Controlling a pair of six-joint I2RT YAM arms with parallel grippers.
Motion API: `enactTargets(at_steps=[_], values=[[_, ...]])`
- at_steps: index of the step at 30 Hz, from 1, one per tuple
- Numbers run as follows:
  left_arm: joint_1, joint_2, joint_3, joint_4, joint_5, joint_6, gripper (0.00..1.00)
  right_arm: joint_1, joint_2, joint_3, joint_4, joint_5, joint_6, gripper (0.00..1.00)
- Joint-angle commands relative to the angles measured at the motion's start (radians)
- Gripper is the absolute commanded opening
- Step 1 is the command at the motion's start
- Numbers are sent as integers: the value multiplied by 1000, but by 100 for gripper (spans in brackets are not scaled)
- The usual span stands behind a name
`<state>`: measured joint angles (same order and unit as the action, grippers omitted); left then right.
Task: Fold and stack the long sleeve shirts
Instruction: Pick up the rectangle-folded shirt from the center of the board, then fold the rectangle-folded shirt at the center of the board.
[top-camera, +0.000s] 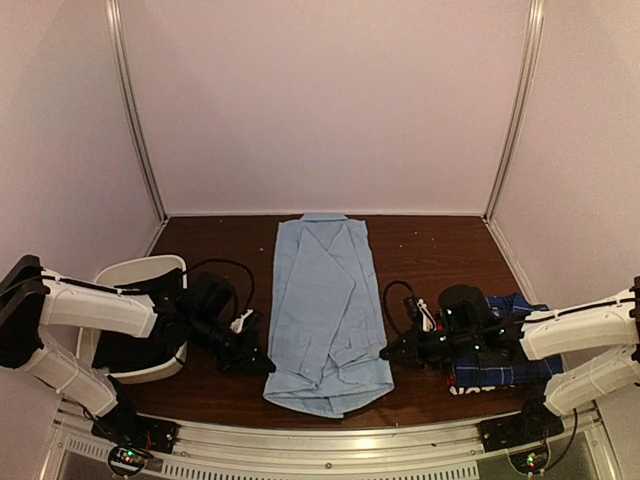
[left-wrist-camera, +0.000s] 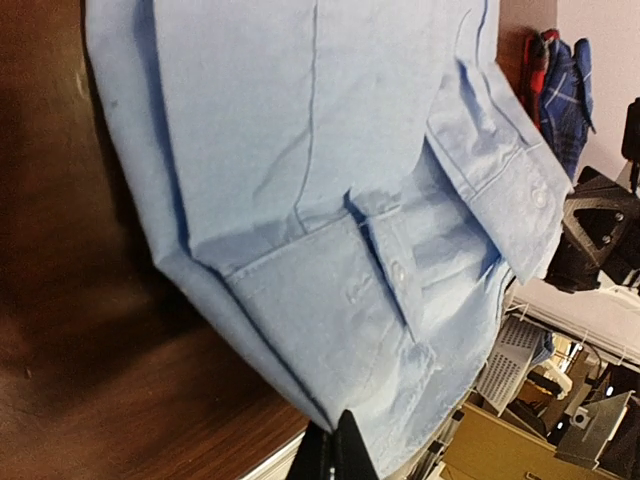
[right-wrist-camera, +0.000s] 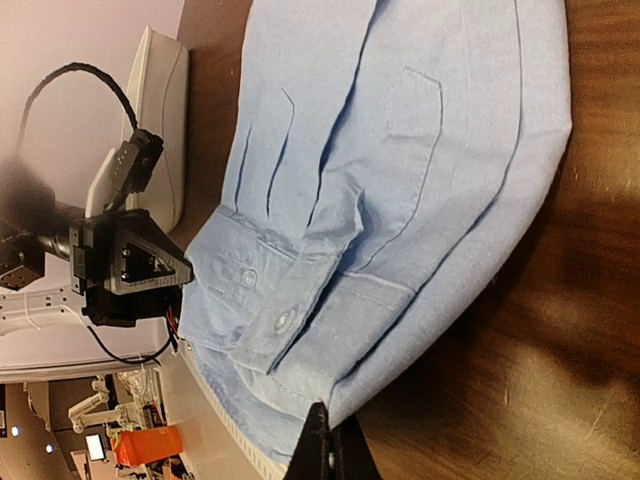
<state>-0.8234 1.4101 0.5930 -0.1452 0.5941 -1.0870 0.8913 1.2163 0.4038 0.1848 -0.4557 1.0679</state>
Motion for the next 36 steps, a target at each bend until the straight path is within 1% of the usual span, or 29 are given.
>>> enactTargets(at_steps=[1,7,10,13,18,22,26,36], values=[[99,-22,64,67,60,-4,0,-67,27,79,19,7,-32,0],[204,84,183,127,111,18,0,-187,173,223,73,-29,-77,0],[246,182,271,138,121,30,0,-261,272,303,101,-42,-97,0],[288,277,344,152,103,43,0,-318,394,381,132,-55,-107,0],[339,404,410,218,79,34,0,-367,559,498,163,-82,-132,0],[343,483,449,238,57,36,0,-378,651,551,171,-96,-141,0],[345,509,466,240,30,38,0,-390,683,563,192,-98,-138,0],[345,475,494,199,-14,61,0,-409,648,544,211,-88,-138,0]])
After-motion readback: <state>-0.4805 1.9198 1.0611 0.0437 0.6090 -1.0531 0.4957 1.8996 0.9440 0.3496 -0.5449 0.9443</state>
